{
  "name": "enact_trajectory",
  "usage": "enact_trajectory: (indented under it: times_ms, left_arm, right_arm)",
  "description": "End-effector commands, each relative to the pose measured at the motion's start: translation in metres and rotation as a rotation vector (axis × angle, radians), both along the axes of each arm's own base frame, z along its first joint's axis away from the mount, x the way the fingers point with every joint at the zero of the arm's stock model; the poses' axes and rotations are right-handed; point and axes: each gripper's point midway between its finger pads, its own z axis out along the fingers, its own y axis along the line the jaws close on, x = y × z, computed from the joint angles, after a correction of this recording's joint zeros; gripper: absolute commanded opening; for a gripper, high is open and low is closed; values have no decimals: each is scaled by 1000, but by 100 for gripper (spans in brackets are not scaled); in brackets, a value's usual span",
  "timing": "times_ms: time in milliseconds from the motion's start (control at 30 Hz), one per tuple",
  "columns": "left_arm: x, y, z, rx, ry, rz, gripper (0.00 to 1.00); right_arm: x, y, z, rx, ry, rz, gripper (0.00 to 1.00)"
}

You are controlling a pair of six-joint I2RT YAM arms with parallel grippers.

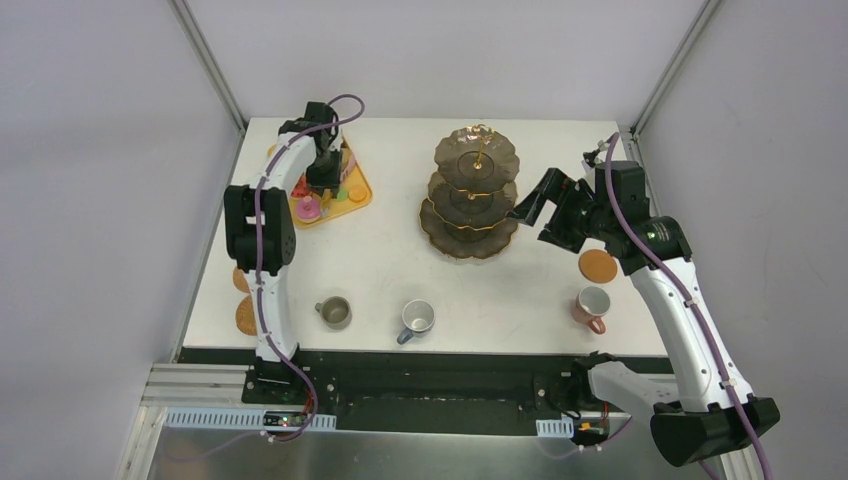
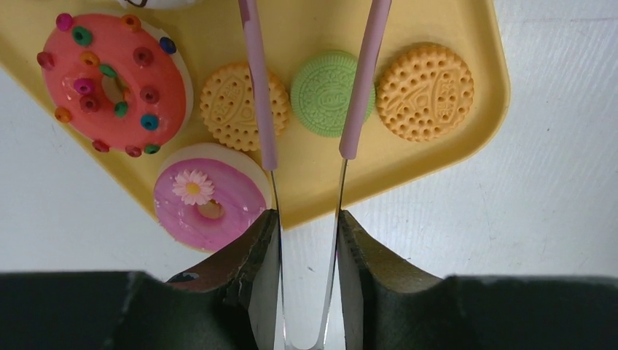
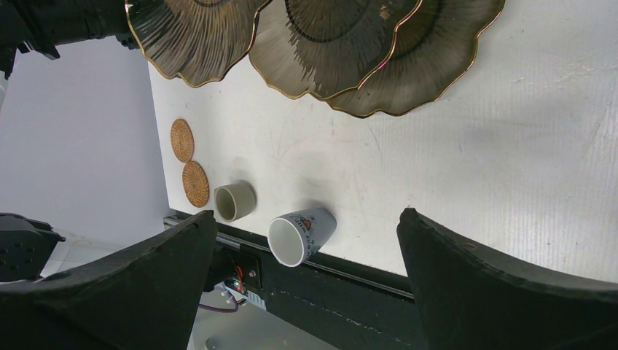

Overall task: Serve the afternoon tea
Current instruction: Pick up the desert from the tray, then place the desert on the desert table.

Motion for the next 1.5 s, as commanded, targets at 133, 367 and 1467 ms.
enact_trajectory:
  times_ms: [133, 367, 1467]
  left_arm:
    - [-33, 17, 80, 44, -159, 43, 0]
    - [-101, 17, 111, 5, -159, 44, 0]
    - [-239, -195, 176, -326, -216, -535, 0]
  right_arm:
    - [2, -1, 16, 6, -55, -7, 99]
    - [-3, 2, 18, 21, -71, 22, 99]
    - [-20, -3, 26, 48, -124, 4, 99]
